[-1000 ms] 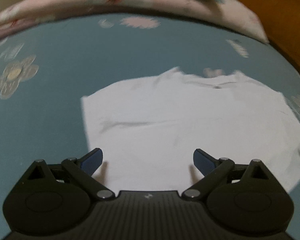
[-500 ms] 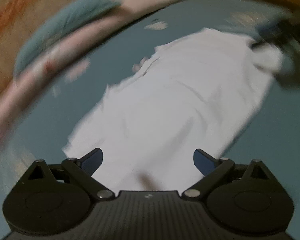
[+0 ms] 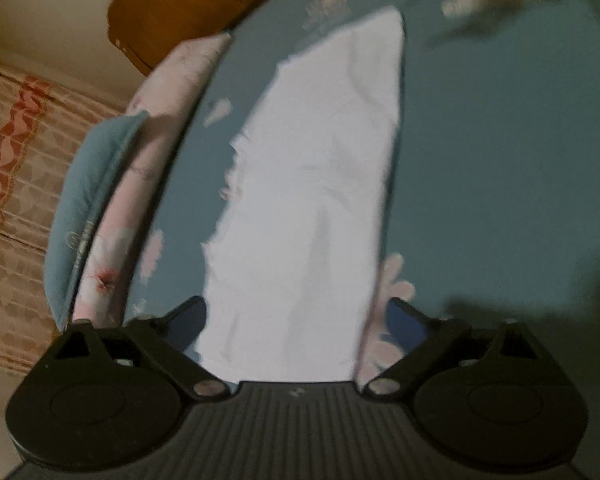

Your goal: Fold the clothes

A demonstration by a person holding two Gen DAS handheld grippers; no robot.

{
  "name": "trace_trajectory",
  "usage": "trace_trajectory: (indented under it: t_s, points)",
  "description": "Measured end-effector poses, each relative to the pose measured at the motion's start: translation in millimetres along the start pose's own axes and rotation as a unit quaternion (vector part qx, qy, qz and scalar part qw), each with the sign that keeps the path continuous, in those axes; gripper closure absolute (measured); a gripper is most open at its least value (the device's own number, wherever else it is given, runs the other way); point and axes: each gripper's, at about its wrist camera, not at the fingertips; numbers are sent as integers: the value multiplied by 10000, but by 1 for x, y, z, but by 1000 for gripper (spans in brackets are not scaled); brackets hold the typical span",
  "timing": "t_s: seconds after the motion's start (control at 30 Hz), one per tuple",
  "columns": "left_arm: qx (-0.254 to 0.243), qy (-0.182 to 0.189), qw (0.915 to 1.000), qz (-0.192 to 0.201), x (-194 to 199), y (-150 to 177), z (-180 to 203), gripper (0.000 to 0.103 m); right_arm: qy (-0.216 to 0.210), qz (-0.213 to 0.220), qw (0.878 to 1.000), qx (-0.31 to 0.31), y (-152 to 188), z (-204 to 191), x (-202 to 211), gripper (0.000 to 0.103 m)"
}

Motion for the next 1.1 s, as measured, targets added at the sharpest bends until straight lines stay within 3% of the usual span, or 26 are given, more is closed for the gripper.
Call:
trace_trajectory:
  t_s: [0.07, 0.13, 0.3, 0.47, 0.73, 0.87, 1.0, 1.1]
  points:
    - [-79, 29, 9998, -205, -22, 0, 14, 43, 209, -261, 9963, 788, 12, -27, -8, 20]
    - [-130, 57, 9992, -365, -42, 1, 25, 43, 275, -502, 9881, 1430, 26, -50, -21, 23]
    - [-276, 92, 9989, -359, -45, 4, 19, 42, -37, -953, 9674, 2345, 49, -85, -47, 24]
    - [-614, -118, 9971, -431, -54, -2, 24, 37, -198, -1091, 9608, 2540, 57, -98, -64, 24]
    - [-1154, -454, 9908, -545, -68, -13, 31, 35, -52, -787, 9655, 2484, 47, -108, -70, 24]
    - [-1264, -533, 9882, -683, -67, -2, 30, 31, 208, -646, 9536, 2933, 49, -120, -76, 23]
    - [-1324, -694, 9839, -984, -69, 22, 29, 28, 637, -652, 9383, 3336, 62, -106, -76, 23]
    - [-1210, -777, 9841, -1040, -70, 29, 30, 28, 923, -713, 9380, 3264, 69, -85, -78, 23]
Point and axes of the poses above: each gripper's, at about its wrist camera, not at the fingertips, and x roughly against the way its jaws point, z to its right, y to its underside, and after that the axes turned 7 degrees about -x, right-handed
